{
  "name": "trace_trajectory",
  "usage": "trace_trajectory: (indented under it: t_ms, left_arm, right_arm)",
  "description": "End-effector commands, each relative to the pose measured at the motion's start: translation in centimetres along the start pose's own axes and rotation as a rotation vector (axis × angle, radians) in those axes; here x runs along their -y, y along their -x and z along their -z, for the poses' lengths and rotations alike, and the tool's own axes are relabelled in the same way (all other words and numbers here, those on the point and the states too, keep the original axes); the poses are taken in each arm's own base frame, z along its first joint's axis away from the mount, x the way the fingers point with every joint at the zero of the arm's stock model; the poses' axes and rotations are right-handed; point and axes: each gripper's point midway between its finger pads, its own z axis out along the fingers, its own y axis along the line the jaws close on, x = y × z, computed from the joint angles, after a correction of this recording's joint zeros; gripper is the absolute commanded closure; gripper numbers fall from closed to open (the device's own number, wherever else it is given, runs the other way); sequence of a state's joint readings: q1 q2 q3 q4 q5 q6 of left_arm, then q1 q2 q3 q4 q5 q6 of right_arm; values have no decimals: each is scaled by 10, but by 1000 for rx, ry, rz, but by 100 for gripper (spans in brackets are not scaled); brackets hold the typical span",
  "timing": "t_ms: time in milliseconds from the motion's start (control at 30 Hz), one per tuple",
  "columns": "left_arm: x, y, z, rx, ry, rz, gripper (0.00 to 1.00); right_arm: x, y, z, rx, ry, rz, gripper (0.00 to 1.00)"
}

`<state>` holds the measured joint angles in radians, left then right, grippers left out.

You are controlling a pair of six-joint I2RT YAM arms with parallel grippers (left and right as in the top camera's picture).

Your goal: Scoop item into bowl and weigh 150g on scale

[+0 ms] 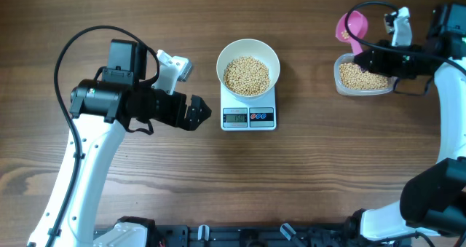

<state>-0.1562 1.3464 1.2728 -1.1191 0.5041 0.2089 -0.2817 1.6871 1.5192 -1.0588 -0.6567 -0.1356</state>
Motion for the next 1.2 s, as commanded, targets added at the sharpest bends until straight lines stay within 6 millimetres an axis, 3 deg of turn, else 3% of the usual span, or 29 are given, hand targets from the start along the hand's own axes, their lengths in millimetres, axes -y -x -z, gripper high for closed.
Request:
trace_trajectory:
  t_ms: [0, 200, 867, 1167]
  left_arm:
    - [7, 2, 5, 19, -18, -34, 0]
    - [7, 2, 5, 19, -18, -34, 0]
    - [7, 2, 5, 19, -18, -34, 0]
    - [7, 2, 5, 19, -18, -34, 0]
  right_arm:
    - [-5, 3, 2, 10, 19, 28, 96]
    - [-4, 3, 2, 10, 13, 28, 96]
    - [42, -5, 8, -39, -255, 46, 96]
    - [85, -29, 29, -150, -501, 37, 96]
